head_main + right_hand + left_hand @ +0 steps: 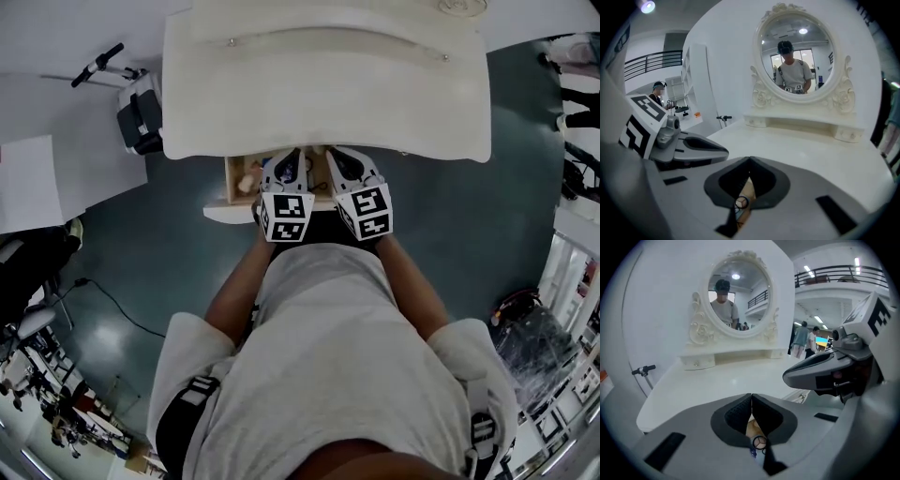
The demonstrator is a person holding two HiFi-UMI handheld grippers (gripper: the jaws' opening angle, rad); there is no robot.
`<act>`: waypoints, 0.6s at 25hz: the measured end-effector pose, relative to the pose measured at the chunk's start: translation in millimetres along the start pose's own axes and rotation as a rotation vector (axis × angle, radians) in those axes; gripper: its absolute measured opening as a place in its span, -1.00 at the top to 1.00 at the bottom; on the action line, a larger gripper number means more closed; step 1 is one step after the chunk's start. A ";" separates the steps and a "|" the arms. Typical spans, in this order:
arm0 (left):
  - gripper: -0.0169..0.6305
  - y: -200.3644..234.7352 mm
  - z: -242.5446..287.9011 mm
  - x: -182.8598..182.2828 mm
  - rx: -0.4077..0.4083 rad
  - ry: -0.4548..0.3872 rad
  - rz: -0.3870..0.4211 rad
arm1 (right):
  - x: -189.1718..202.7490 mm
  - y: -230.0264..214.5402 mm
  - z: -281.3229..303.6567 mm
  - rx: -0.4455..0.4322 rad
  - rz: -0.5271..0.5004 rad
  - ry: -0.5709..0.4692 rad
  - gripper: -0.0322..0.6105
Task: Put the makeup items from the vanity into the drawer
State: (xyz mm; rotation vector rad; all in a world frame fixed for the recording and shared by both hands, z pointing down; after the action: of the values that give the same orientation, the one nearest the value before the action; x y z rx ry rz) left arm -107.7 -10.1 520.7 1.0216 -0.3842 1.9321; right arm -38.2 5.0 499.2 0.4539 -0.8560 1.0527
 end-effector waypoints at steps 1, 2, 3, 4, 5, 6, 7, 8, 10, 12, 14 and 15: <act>0.92 1.5 -3.2 -2.8 -0.007 -0.007 -0.010 | -4.2 -0.2 -1.0 0.005 -0.003 -0.007 0.85; 0.92 2.8 -6.8 -5.5 -0.012 -0.013 -0.018 | -7.8 0.1 -2.1 0.008 -0.007 -0.013 0.85; 0.92 4.0 -10.5 -7.9 -0.016 -0.017 -0.027 | -11.1 0.8 -3.1 0.012 -0.010 -0.019 0.85; 0.92 5.1 -14.3 -10.1 -0.018 -0.021 -0.037 | -14.2 1.7 -4.0 0.015 -0.012 -0.027 0.85; 0.92 6.0 -17.9 -12.0 -0.017 -0.026 -0.050 | -17.3 2.7 -5.2 0.019 -0.012 -0.036 0.85; 0.92 6.3 -21.5 -13.8 -0.014 -0.032 -0.061 | -20.4 3.7 -7.2 0.025 -0.011 -0.046 0.85; 0.92 5.8 -24.9 -15.4 -0.011 -0.040 -0.067 | -23.0 4.7 -10.1 0.032 -0.007 -0.057 0.85; 0.92 4.6 -28.1 -16.8 -0.010 -0.048 -0.067 | -24.9 5.8 -13.8 0.040 -0.001 -0.068 0.85; 0.92 1.2 -33.0 -19.1 -0.010 -0.065 -0.065 | -26.4 8.8 -20.8 0.046 0.006 -0.083 0.85; 0.93 -1.9 -37.1 -22.0 -0.017 -0.083 -0.073 | -26.7 12.9 -25.4 0.038 -0.007 -0.093 0.85; 0.93 -7.0 -42.9 -27.2 -0.023 -0.110 -0.085 | -27.7 16.1 -31.1 0.030 -0.024 -0.107 0.85; 0.93 -10.5 -46.4 -29.6 -0.027 -0.122 -0.089 | -29.1 17.0 -35.2 0.029 -0.028 -0.118 0.85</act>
State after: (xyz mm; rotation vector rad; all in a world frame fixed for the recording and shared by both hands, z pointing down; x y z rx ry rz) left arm -114.7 7.3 467.8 1.1242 -0.4255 1.7864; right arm -46.1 20.5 453.7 0.5556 -0.9375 1.0216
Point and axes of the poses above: the fingertips, and each gripper's own axes: z forward along the fingers, y to its left, x out of its underside, the point moved 1 cm from there along -z, backward along the fingers, and after that the axes turned 5 degrees about -z, right-handed, at the moved point
